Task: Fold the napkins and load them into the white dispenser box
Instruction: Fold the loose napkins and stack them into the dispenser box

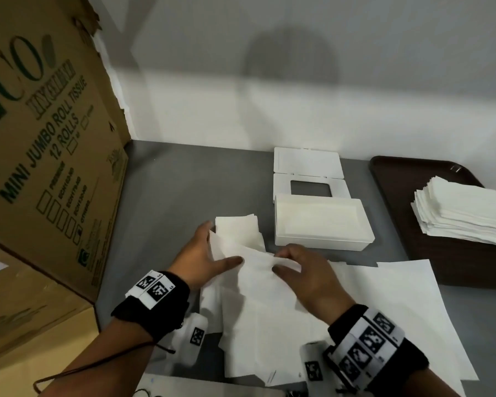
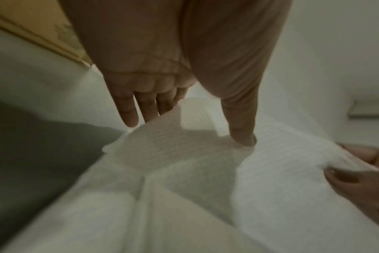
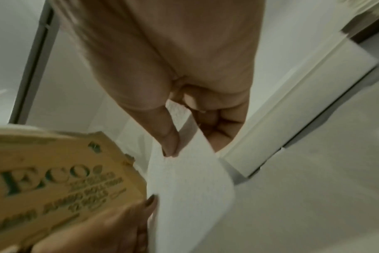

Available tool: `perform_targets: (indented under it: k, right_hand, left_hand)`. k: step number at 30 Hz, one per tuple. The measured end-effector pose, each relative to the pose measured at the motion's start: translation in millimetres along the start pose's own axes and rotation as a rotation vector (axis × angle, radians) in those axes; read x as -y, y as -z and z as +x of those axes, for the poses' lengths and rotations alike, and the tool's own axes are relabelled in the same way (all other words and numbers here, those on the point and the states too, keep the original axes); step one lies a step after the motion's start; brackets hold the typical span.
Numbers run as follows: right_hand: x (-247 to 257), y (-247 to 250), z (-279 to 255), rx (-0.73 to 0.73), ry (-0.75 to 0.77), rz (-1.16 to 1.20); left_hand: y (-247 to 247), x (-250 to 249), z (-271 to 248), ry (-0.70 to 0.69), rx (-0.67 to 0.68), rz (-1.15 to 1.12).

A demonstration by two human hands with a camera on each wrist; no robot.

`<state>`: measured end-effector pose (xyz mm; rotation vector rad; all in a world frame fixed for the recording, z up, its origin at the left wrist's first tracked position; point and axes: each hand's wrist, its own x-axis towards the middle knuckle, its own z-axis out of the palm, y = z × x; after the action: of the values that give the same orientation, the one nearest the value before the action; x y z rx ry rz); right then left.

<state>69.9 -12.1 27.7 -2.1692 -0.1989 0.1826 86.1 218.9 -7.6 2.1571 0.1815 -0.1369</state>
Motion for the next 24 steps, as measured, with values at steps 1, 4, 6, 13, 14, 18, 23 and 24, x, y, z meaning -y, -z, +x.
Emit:
perform_targets:
  k: [1, 4, 6, 13, 14, 18, 23, 24]
  right_hand:
    - [-0.7, 10.2, 2.5, -0.017, 0.02, 0.013]
    - [-12.3, 36.4, 13.3, -0.096, -0.014, 0.108]
    - [-23.0, 50.9, 18.5, -0.142, -0.103, 0.241]
    - [-59.2, 93.2, 26.9, -0.003, -0.378, 0.554]
    - [-64.8, 99.9, 31.0, -0.032, -0.369, 0.553]
    - [-81.2, 122.9, 53.8, -0.203, -0.351, 0.385]
    - [-103.7, 142.0, 80.5, -0.271, -0.258, -0.105]
    - [-105.9, 143.2, 83.8, -0.27, -0.254, -0.174]
  left_hand:
    - [-0.3, -2.5, 1.4, 0.024, 0.029, -0.089]
    - [-3.8, -13.3, 5.4, 0.036, 0.102, -0.273]
    - [-8.7, -24.6, 8.8, 0.021, 0.112, -0.377]
    - [-36.4, -58.6, 39.2, -0.021, 0.003, -0.407]
    - [-43.0, -65.1, 45.3, -0.028, -0.016, -0.388]
    - [-61.4, -88.5, 62.9, -0.062, -0.138, -0.24]
    - [-83.8, -102.8, 80.6, -0.061, -0.187, -0.002]
    - [-87.7, -105.3, 82.7, -0.057, -0.183, 0.042]
